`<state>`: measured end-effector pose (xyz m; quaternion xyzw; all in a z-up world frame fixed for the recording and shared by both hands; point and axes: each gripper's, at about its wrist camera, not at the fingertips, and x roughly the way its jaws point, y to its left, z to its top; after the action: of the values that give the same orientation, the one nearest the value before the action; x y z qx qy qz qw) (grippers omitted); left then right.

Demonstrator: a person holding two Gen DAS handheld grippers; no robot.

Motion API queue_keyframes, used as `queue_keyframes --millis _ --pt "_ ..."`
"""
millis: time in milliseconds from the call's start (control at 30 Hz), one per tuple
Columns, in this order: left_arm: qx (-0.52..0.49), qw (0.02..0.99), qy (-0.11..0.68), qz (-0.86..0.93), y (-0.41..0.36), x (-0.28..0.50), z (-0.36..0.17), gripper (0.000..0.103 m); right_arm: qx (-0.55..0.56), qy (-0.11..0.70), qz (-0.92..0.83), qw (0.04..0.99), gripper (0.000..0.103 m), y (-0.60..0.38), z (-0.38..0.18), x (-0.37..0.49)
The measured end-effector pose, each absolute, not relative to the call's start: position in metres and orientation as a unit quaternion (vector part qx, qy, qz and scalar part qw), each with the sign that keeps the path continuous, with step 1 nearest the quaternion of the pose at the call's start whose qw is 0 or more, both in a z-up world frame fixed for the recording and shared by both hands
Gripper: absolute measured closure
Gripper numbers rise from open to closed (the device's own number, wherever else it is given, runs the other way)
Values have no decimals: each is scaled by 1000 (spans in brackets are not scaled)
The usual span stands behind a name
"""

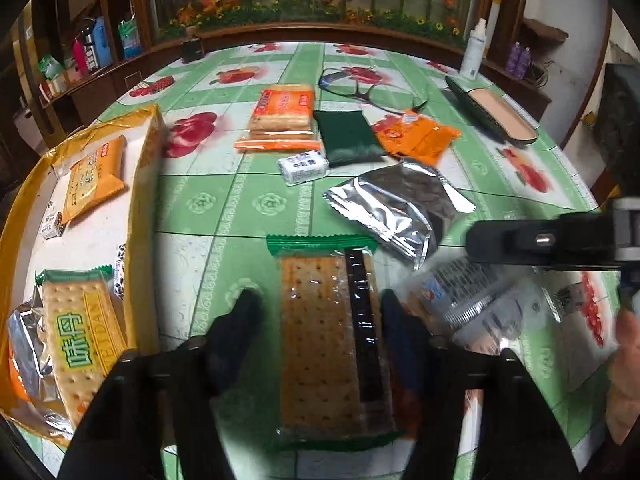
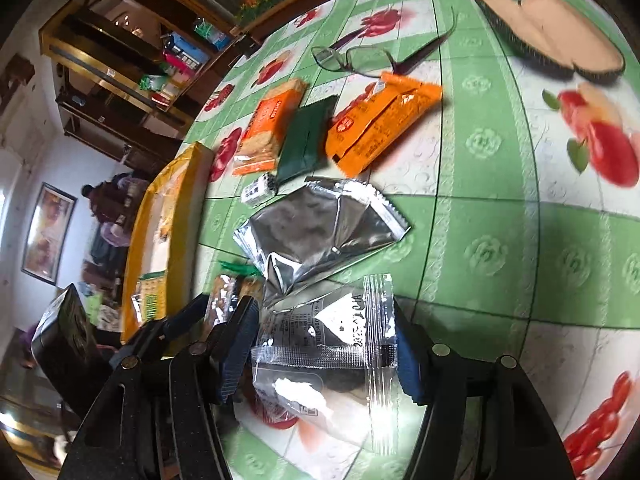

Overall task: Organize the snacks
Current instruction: 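Lift the cracker packet with the left gripper while the right lifts the clear bag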

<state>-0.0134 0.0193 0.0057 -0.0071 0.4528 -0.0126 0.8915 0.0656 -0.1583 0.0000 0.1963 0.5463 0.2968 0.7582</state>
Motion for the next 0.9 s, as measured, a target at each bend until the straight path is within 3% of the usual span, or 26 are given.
queue_keyframes --millis 33,633,900 --pt "-4 893 450 -12 18 -13 6 58 203 546 307 753 36 -159 2 65" --pt "-48 912 406 -33 31 -37 46 57 171 514 278 794 36 -163 19 61" --pt "-70 922 379 -32 49 -50 68 57 146 451 315 822 36 -157 38 53"
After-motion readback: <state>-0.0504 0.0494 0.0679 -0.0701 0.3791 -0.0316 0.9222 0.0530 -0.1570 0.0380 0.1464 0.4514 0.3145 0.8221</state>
